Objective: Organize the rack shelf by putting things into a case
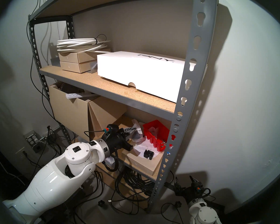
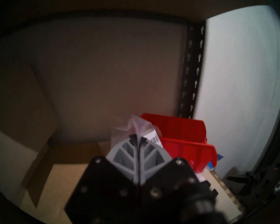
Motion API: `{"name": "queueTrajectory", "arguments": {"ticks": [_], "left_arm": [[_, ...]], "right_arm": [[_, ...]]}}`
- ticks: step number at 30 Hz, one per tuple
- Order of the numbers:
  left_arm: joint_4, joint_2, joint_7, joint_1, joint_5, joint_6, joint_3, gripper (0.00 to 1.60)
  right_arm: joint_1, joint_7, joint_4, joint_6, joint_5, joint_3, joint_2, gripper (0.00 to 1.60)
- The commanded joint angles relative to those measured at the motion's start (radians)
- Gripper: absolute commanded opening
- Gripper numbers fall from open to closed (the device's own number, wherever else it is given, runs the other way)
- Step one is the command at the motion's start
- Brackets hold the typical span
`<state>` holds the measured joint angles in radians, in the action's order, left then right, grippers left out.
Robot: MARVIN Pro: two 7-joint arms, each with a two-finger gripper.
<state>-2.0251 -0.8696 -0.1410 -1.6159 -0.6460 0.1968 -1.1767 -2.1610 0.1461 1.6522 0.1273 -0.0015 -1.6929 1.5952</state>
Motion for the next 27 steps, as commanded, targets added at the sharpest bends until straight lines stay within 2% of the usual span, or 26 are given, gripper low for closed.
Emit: {"name": "queueTrajectory", "arguments": {"ticks": [1,21,27], "left_arm": [[-0.047,-0.040,-0.015,0.038,-0.067,0.011,-0.022,0.00],[-0.067,-0.078,-0.028,0.108,-0.080,0.066,0.010,0.00],[-0.027,-0.114,-0.019,0.134,-0.054,0.061,0.046,0.00]], "right_arm": [[0.001,0.000,0.015,0.002,0.000,0.000,0.000,1.60],[0.001,0.000,0.016,0.001,0.000,0.000,0.000,1.60],[0.000,0.000,0.017,0.001,0.000,0.000,0.000,1.60]]}}
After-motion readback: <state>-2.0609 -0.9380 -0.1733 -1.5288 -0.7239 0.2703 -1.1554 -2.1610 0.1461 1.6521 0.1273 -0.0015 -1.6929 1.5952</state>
